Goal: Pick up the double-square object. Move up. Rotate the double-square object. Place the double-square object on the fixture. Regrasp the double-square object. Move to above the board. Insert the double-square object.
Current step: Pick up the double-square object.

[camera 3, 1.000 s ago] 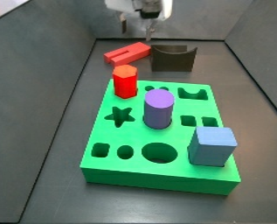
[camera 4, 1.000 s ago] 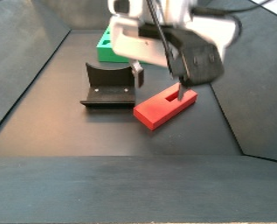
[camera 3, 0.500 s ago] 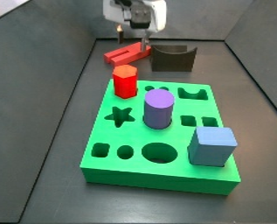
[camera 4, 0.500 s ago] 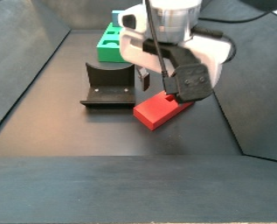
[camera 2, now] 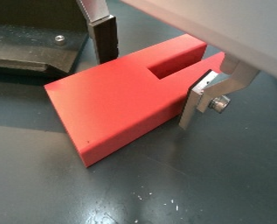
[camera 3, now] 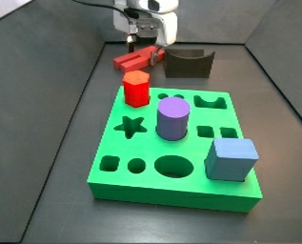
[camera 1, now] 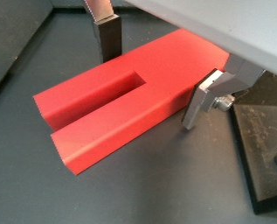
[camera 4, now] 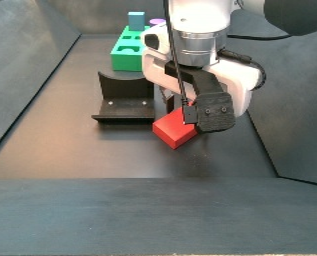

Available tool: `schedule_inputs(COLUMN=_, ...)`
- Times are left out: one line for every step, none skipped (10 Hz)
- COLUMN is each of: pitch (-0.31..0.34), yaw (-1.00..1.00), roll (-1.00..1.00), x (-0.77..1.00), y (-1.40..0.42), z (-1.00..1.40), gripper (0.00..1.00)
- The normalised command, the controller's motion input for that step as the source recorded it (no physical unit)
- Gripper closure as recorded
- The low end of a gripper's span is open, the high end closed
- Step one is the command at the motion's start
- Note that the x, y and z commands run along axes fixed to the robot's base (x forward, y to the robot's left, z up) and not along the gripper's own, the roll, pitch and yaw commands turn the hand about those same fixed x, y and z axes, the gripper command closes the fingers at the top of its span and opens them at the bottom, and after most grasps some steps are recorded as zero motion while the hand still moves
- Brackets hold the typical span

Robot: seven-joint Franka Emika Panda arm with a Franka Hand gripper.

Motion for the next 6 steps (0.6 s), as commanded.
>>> schedule_inputs(pitch=-0.117, yaw=0.0, roll=0.0, x=-0.11, y=-0.05, z=-0.05, gripper=0.0)
schedule_inputs(pitch=-0.25, yaw=0.01, roll=-0.13, x=-0.17, y=0.0, z=-0.27, gripper=0.0)
schedule_inputs(pitch=-0.051, yaw=0.0, roll=0.0, x=-0.08, y=0.0, z=-0.1, gripper=0.0)
schedule_inputs(pitch=0.0, yaw=0.0, roll=0.04, x=0.0, y=-0.02, z=0.0, gripper=0.0)
schedule_inputs(pitch=0.0, yaw=0.0, roll=0.0, x=0.0, y=0.0, z=0.0, gripper=1.0)
schedule_inputs(pitch=0.0, yaw=0.0, roll=0.0, x=0.0, y=0.0, z=0.0, gripper=1.0)
